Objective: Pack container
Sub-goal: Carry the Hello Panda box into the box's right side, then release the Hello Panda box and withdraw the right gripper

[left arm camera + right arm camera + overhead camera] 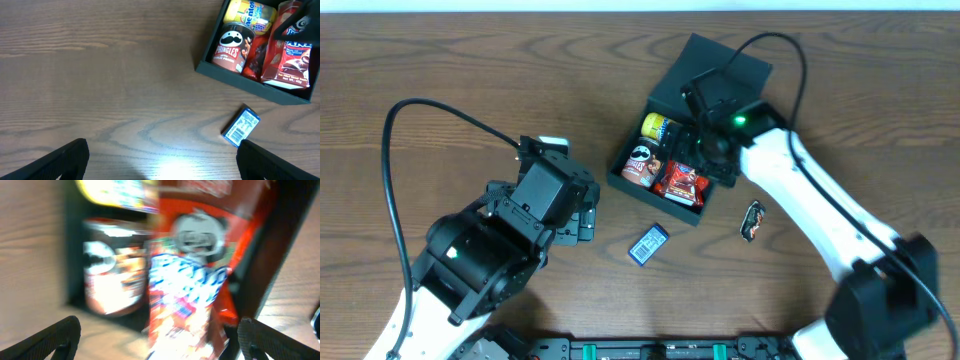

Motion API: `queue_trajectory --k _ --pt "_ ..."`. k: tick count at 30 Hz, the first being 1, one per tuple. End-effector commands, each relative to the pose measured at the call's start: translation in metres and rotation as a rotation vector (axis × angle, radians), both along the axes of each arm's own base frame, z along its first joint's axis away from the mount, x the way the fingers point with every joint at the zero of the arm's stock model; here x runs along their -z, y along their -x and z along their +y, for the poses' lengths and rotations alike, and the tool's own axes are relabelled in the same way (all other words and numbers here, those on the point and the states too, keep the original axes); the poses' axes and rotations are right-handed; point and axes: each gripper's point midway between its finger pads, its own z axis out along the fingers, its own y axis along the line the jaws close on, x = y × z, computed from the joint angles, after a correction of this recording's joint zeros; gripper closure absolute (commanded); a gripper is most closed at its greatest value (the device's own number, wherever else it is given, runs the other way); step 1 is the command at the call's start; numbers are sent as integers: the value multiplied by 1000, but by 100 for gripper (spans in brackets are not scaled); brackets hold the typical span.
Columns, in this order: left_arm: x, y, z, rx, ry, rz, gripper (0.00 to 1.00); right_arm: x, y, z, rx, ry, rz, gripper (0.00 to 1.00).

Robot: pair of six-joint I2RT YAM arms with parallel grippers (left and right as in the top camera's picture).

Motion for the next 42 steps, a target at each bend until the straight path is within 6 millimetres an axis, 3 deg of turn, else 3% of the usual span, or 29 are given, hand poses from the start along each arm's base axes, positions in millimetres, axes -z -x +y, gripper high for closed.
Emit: queue_trajectory --k 1,5,16,26,34,42 --pt "3 1 0 15 -13 10 5 -41 5 20 -127 -92 -100 1" --pt "3 1 0 15 -13 10 5 -46 10 27 -195 -86 -131 1" --pt "3 2 0 15 -15 14 5 3 -11 5 -223 124 -144 1" --pt "4 3 1 15 -19 18 5 28 -22 13 -252 144 -135 1" --pt "4 3 1 15 -20 19 5 48 -21 0 -239 219 -94 1" --pt "4 3 2 15 -22 22 5 49 -22 -6 -229 252 -100 1"
